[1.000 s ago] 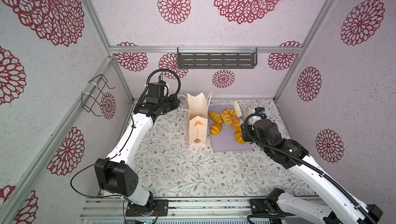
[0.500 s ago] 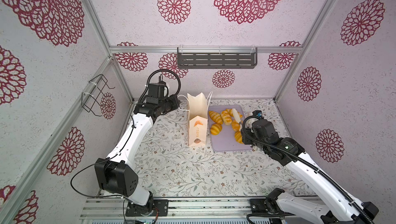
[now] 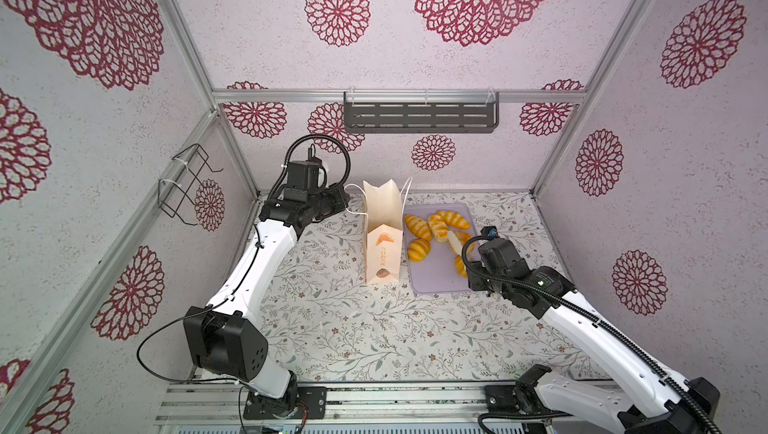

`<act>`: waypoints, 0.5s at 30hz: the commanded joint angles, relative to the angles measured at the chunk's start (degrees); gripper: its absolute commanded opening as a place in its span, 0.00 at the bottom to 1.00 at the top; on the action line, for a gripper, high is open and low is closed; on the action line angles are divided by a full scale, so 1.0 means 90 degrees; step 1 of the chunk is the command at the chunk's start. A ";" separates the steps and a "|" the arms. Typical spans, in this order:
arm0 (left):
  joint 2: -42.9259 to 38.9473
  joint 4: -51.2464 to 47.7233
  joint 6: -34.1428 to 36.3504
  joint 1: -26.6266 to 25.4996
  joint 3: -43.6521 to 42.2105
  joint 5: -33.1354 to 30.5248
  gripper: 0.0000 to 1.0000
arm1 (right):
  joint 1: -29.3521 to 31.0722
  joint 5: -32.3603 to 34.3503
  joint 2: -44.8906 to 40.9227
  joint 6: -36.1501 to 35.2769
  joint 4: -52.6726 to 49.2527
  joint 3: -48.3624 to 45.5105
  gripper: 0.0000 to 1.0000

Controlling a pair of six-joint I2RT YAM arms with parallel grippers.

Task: Place the fake bread into the paper bag
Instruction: 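Move the tongs with the right gripper over the striped yellow bun on the tray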

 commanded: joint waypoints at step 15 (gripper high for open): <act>-0.0144 0.0133 0.0021 -0.0018 -0.0068 -0.0031 0.00 | -0.0139 0.0033 0.0099 -0.0410 0.0141 -0.0677 0.65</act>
